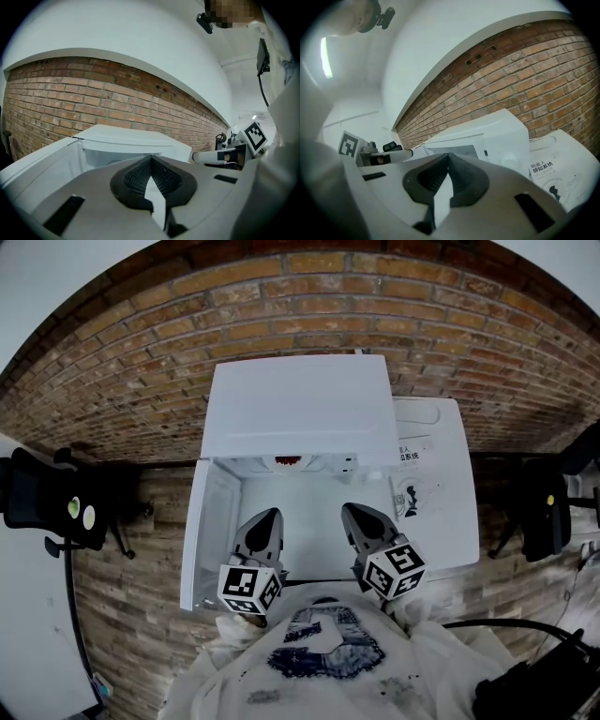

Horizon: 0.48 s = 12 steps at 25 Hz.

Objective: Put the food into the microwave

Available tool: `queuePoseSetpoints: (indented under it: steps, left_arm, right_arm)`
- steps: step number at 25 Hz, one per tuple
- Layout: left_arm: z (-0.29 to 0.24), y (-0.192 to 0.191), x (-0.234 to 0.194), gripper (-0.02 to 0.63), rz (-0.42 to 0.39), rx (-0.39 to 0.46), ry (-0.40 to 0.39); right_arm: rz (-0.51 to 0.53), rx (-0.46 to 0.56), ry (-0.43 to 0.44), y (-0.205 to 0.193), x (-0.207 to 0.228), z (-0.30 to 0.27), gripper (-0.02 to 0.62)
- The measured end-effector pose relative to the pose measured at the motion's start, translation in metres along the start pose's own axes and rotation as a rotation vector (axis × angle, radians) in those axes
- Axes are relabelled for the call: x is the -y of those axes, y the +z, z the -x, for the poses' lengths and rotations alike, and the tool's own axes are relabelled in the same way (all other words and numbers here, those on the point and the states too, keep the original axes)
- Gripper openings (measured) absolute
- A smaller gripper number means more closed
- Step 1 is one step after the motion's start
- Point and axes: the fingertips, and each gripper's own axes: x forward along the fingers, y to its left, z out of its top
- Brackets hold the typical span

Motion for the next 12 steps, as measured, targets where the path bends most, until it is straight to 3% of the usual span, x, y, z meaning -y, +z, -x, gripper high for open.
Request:
queuePoseSetpoints:
  steps: [12]
  left_arm:
    - [-0.0007,0.0013,0.0044,0.009,-0.017,-0.007,0.005]
  right_arm:
    - [0.028,0.002,0.007,0.0009,-0.0011,0.001,0.014]
